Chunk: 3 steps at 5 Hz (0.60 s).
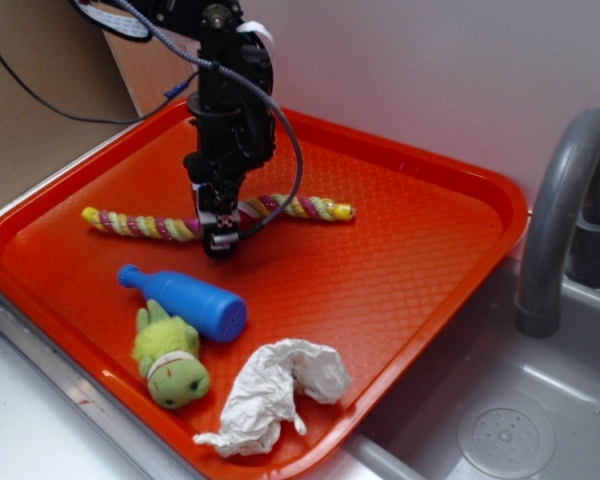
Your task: Grab the multicolored rope.
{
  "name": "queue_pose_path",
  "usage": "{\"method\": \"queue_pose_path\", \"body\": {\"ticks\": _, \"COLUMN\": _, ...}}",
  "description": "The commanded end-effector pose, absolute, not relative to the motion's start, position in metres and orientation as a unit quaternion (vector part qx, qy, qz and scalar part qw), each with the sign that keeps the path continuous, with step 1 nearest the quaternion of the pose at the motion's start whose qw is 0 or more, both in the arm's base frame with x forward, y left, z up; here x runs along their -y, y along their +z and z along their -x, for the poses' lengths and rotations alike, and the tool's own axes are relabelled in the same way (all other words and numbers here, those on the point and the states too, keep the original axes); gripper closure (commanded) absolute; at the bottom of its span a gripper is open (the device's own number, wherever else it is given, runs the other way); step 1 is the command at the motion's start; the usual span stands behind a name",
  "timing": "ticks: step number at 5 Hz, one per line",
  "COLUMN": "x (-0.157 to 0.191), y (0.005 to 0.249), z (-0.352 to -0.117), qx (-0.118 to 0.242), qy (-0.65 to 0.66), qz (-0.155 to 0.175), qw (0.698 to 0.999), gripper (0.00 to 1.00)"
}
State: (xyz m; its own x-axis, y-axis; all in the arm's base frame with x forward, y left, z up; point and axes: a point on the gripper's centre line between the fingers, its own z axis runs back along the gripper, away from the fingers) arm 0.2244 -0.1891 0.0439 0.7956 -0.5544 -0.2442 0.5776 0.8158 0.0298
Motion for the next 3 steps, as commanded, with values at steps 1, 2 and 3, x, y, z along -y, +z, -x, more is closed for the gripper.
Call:
{"method": "queue_pose_path", "body": {"ticks": 1, "x": 0.163, "y": 0.168, "z": -0.219, "qx": -0.004, "qy": -0.136, "qz": -0.058, "qw": 0.989, "gripper": 1.00}}
{"method": "queue_pose_path", "body": {"ticks": 2, "x": 0.146, "y": 0.217, "z": -0.195, "qx": 0.023, "qy": -0.066, "qz": -0.066, "qw": 0.995, "gripper": 1.00}}
{"method": "queue_pose_path", "body": {"ticks": 3, "x": 0.122, "y": 0.265, "z": -0.171, "qx": 0.042, "qy": -0.013, "qz": -0.048, "qw": 0.998, "gripper": 1.00}}
